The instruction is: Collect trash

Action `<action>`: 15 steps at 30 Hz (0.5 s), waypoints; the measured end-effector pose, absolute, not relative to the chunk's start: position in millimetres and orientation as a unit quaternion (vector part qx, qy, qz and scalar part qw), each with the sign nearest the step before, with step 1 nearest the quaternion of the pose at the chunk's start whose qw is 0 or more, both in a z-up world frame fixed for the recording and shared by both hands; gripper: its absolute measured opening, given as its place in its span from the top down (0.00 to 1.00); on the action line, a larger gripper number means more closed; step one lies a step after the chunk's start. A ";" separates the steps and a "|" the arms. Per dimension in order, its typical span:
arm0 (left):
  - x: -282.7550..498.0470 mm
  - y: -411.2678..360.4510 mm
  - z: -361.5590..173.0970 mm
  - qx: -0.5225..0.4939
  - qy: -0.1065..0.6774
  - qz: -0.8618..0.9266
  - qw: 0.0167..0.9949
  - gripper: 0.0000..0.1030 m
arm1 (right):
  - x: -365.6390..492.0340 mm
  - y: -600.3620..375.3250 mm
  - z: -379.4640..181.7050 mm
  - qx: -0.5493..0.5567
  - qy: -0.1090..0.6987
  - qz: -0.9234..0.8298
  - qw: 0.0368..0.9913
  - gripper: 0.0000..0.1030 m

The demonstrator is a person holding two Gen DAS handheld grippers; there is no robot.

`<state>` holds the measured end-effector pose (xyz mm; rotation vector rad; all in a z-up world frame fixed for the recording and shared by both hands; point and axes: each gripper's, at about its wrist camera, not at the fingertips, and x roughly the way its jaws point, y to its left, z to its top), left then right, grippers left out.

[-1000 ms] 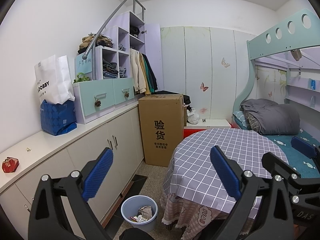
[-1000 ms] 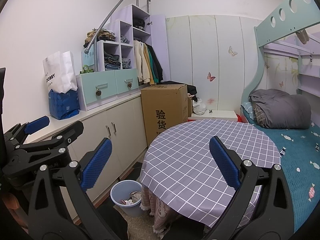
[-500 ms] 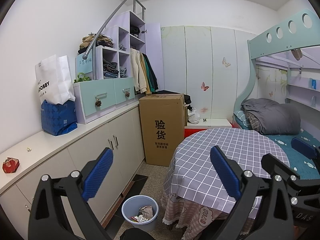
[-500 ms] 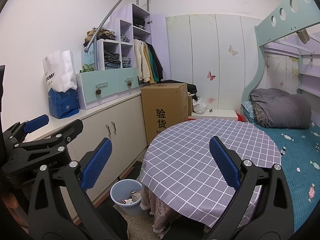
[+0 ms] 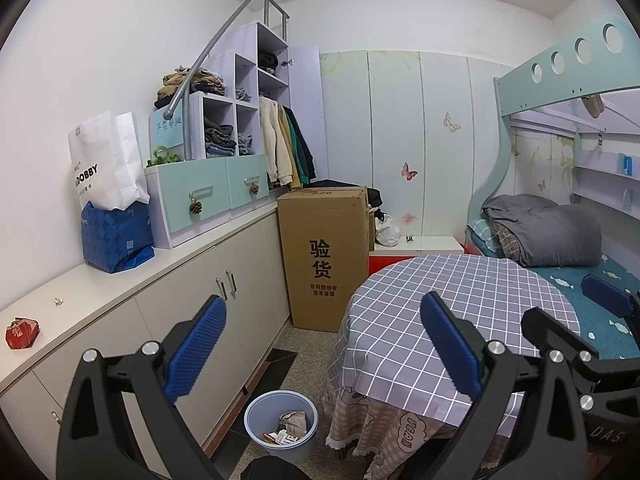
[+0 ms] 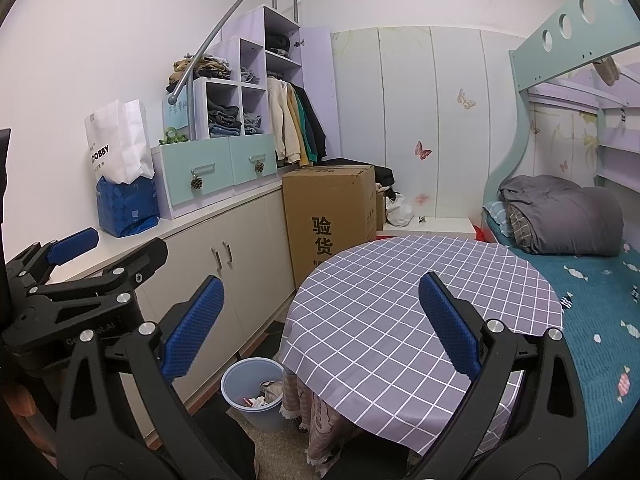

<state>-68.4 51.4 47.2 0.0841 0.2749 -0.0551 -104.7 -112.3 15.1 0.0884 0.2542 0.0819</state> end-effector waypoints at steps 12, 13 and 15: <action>-62.9 57.7 46.1 0.045 0.141 -0.030 0.988 0.07 | -102.0 -110.4 14.2 0.044 0.131 0.040 0.990 0.07; -63.0 58.6 45.5 0.046 0.142 -0.030 0.988 0.07 | -102.0 -110.6 13.7 0.045 0.132 0.040 0.989 0.07; -62.4 58.1 45.2 0.046 0.143 -0.030 0.988 0.07 | -101.7 -109.8 13.5 0.045 0.133 0.040 0.989 0.07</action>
